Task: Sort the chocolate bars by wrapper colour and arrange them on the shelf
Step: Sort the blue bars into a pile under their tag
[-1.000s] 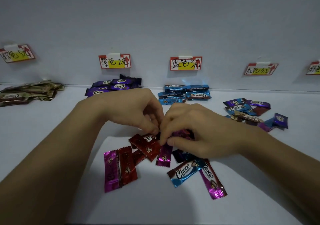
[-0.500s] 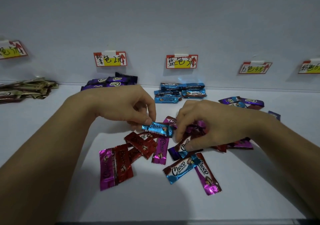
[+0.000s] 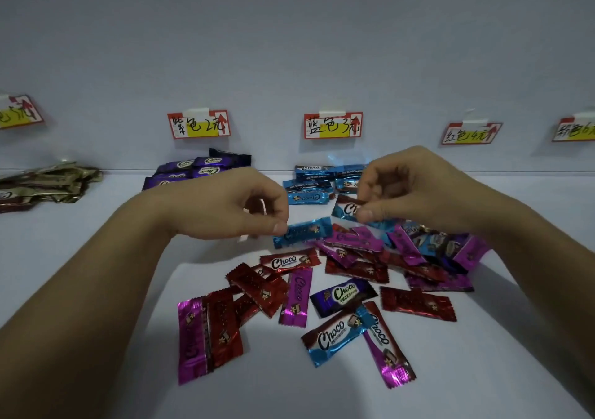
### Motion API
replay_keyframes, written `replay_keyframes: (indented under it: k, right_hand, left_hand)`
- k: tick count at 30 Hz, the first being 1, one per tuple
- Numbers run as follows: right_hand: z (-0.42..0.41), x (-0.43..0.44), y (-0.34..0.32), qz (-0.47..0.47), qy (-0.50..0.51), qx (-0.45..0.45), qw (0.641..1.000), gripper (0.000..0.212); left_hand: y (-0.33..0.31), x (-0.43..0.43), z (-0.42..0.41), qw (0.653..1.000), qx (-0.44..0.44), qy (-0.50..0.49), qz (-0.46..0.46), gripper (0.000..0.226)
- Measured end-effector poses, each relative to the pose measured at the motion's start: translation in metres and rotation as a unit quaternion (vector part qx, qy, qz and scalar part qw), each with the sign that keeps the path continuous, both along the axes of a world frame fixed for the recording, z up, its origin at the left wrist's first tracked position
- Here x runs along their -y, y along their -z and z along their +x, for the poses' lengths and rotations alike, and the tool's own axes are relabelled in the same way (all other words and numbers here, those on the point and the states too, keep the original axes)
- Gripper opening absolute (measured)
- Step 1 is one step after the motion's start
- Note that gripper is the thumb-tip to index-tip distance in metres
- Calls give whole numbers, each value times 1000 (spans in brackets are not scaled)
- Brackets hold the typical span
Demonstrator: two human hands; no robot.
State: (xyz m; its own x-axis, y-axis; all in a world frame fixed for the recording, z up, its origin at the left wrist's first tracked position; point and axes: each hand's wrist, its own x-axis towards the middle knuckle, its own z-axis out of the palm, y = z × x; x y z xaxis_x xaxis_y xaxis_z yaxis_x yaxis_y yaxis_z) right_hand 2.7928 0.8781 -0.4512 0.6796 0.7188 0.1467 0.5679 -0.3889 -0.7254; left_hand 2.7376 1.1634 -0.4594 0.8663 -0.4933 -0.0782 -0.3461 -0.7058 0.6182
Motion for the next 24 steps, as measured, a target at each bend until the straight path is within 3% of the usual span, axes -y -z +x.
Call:
replay_keyframes:
  k: [2, 4, 7, 12, 16, 20, 24]
  right_hand:
    - [10, 4, 4, -4, 77, 59, 995, 28]
    - [21, 7, 9, -19, 146, 127, 981, 29]
    - [39, 10, 20, -49, 191, 185, 963, 16]
    - [59, 3, 34, -123, 224, 308, 917, 12]
    - [63, -3, 40, -178, 235, 318, 901, 12]
    - [59, 3, 36, -185, 234, 305, 904, 12]
    - [41, 21, 16, -190, 179, 229, 938, 8]
  left_hand:
    - [7, 6, 8, 991, 109, -74, -25, 6]
    - [15, 16, 17, 960, 232, -153, -28, 6]
    - [24, 23, 33, 931, 313, -188, 22, 5]
    - [37, 33, 46, 917, 314, -225, 102, 6]
    - [44, 35, 46, 917, 304, -231, 115, 8]
    - [42, 32, 43, 922, 301, -223, 100, 10]
    - [33, 43, 23, 967, 235, -81, 50, 26]
